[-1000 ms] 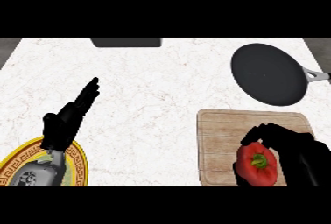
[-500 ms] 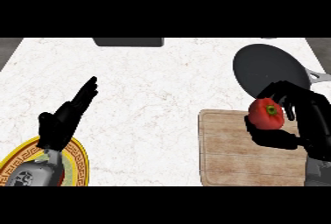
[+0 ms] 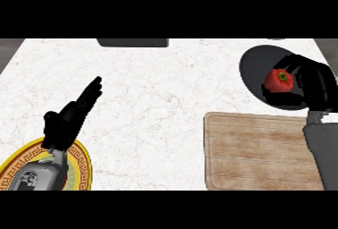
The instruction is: Pick the bell pepper from the cutting board and place it in the pan
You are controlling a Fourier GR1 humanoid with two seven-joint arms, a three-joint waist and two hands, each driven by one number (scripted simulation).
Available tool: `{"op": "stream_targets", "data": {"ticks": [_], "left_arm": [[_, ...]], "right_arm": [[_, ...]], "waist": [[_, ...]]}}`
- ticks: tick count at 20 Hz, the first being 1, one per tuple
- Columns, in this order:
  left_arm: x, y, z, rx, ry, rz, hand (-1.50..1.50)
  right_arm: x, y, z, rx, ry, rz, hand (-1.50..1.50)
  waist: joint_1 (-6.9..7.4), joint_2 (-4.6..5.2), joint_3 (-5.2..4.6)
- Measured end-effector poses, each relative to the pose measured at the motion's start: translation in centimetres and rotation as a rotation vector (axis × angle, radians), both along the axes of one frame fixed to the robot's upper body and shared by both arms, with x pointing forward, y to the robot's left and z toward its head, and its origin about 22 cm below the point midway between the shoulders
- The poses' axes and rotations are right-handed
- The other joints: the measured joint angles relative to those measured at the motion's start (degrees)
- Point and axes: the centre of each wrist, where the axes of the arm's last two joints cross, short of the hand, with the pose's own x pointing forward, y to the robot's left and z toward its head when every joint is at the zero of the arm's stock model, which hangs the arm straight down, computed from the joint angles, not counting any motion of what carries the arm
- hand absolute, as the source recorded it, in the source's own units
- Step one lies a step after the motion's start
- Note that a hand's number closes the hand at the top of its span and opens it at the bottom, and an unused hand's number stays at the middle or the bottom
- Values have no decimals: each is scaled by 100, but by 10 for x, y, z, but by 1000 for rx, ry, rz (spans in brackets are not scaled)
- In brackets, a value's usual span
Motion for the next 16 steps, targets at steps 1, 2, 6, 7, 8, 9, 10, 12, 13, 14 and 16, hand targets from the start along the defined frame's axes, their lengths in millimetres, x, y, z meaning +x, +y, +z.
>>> {"op": "stream_targets", "data": {"ticks": [1, 2, 6, 7, 8, 9, 10, 12, 13, 14, 16], "left_arm": [[0, 1, -1, 0, 2, -2, 0], [1, -1, 1, -2, -1, -6, 0], [-2, 0, 3, 4, -3, -4, 0], [0, -2, 4, 4, -3, -5, 0], [2, -3, 1, 6, -2, -7, 0], [1, -7, 2, 3, -2, -12, 0], [0, -6, -3, 9, -2, -11, 0], [-1, -4, -4, 9, -5, -13, 0], [-3, -3, -2, 6, -8, -18, 0], [-3, -2, -2, 6, -5, -11, 0], [-1, -2, 1, 4, -8, -17, 0]], "right_arm": [[6, -5, -5, -3, -2, -4, 150], [14, -13, -7, -6, -8, -10, 150], [41, -22, -15, -5, -9, -24, 150], [48, -25, -17, -9, -9, -25, 150], [51, -31, -20, -5, -10, -26, 150], [55, -37, -19, -5, -12, -27, 150], [59, -40, -20, -6, -14, -27, 150], [65, -42, -27, -4, -19, -33, 150], [66, -48, -27, -4, -19, -38, 150], [67, -52, -29, -3, -21, -41, 150], [68, -58, -33, -2, -28, -43, 150]], "waist": [[0, -1, -1], [11, 4, 0], [29, 4, 0], [37, 9, 0], [35, 12, 0], [50, 17, 2], [47, 16, 2], [67, 23, 2], [81, 27, 3], [79, 26, 3], [102, 40, 5]]}}
